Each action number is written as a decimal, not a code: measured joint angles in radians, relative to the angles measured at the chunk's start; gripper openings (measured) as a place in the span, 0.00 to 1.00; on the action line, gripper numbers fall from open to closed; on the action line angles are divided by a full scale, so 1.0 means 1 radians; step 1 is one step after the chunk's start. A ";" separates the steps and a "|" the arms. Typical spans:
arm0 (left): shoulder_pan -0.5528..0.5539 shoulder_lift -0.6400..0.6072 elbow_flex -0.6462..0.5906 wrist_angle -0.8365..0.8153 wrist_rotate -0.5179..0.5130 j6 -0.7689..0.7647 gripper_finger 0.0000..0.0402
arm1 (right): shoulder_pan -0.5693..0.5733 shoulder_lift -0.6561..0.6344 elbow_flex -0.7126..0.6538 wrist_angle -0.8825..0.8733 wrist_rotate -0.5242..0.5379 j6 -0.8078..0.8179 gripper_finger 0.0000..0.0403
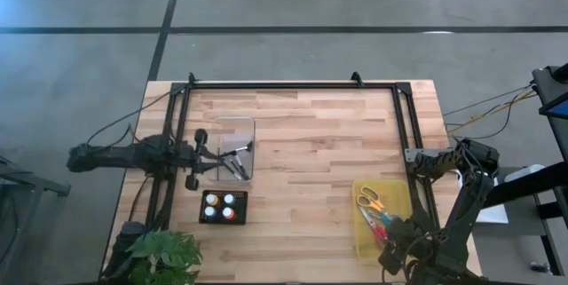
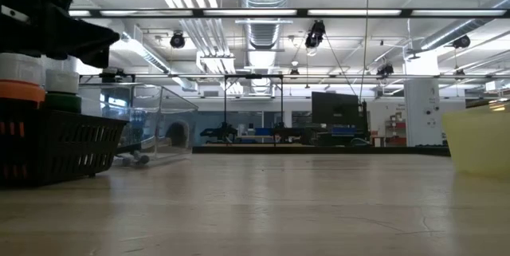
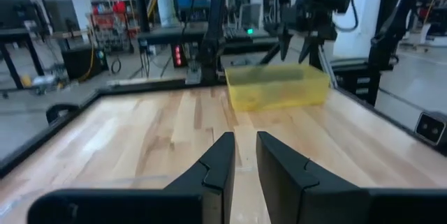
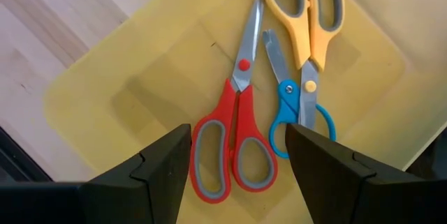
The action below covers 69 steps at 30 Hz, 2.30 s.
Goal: Pick & Place Paint Supplies
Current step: Return to Home Position
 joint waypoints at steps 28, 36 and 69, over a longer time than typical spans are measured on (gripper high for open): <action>0.000 -0.015 -0.024 0.060 -0.078 -0.024 0.16 | -0.001 -0.001 -0.002 0.010 0.135 -0.065 0.58; 0.000 -0.015 -0.024 0.059 -0.078 -0.027 0.16 | -0.001 -0.001 -0.002 0.028 0.381 -0.198 0.58; 0.000 -0.015 -0.024 0.058 -0.078 -0.027 0.16 | -0.482 0.026 -0.105 1.279 0.135 -1.935 0.58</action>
